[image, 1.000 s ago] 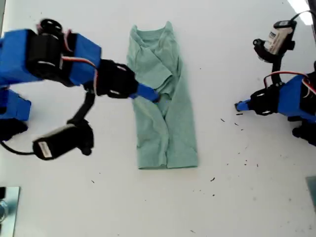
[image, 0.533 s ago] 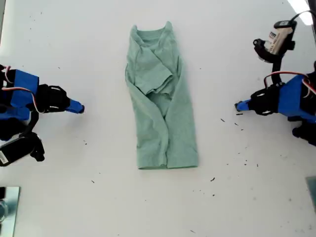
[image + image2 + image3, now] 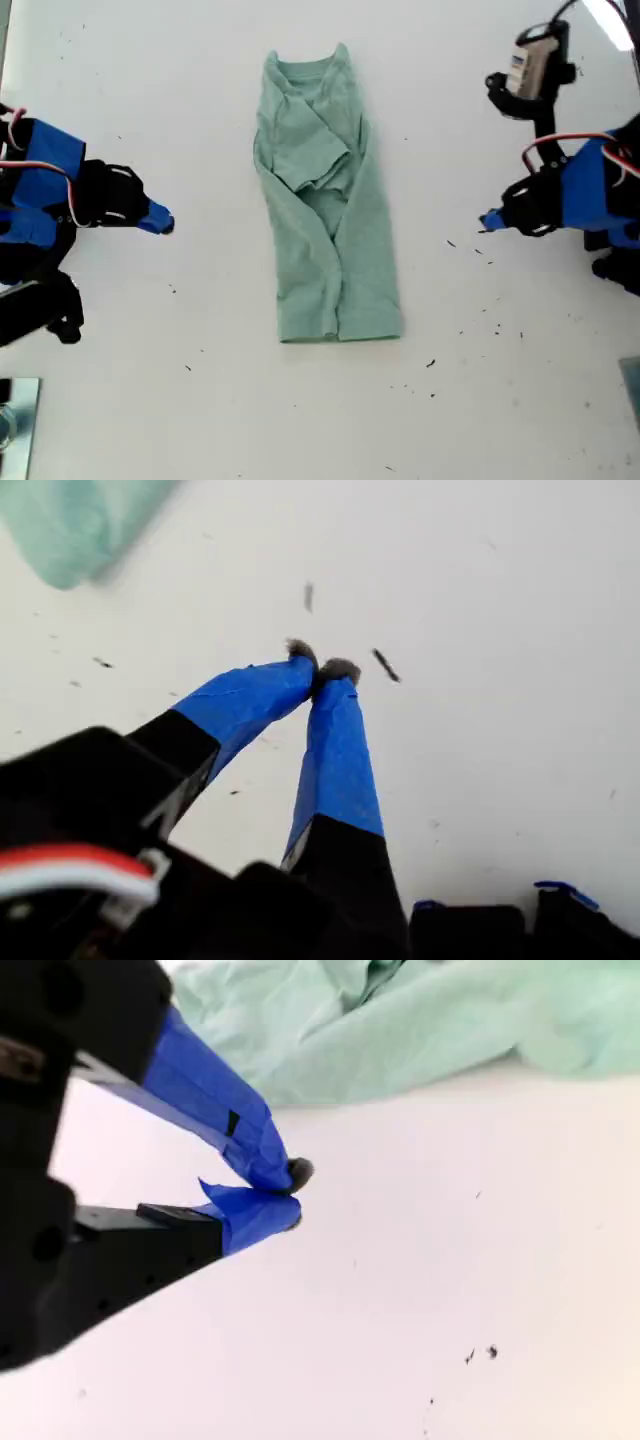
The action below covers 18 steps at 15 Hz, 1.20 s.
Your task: Fold t shirt
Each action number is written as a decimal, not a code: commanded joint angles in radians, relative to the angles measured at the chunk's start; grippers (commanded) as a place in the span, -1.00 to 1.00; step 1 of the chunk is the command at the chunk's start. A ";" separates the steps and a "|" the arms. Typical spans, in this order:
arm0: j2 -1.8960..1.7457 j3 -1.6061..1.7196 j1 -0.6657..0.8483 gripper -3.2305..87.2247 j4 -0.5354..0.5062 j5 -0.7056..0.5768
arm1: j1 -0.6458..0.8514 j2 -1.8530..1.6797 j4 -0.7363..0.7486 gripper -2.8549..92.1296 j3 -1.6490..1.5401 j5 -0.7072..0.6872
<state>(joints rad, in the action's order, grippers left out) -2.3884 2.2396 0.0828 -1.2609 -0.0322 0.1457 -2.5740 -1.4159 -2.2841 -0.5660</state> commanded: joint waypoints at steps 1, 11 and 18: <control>0.357 -0.606 -0.101 -0.93 -0.123 -0.018 | -0.107 0.459 -0.163 -0.88 0.680 -0.015; 1.109 -1.178 -0.222 -0.46 -0.109 -0.110 | -0.282 0.853 -0.179 -0.27 0.996 0.140; 1.330 -1.192 -0.204 -0.45 0.035 -0.109 | -0.337 0.980 0.377 -0.33 0.538 0.213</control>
<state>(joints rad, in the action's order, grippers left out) -1.0523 1.1014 -0.1473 -1.2471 -0.1335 -0.1703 -1.5846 -1.1750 -1.6843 -0.3743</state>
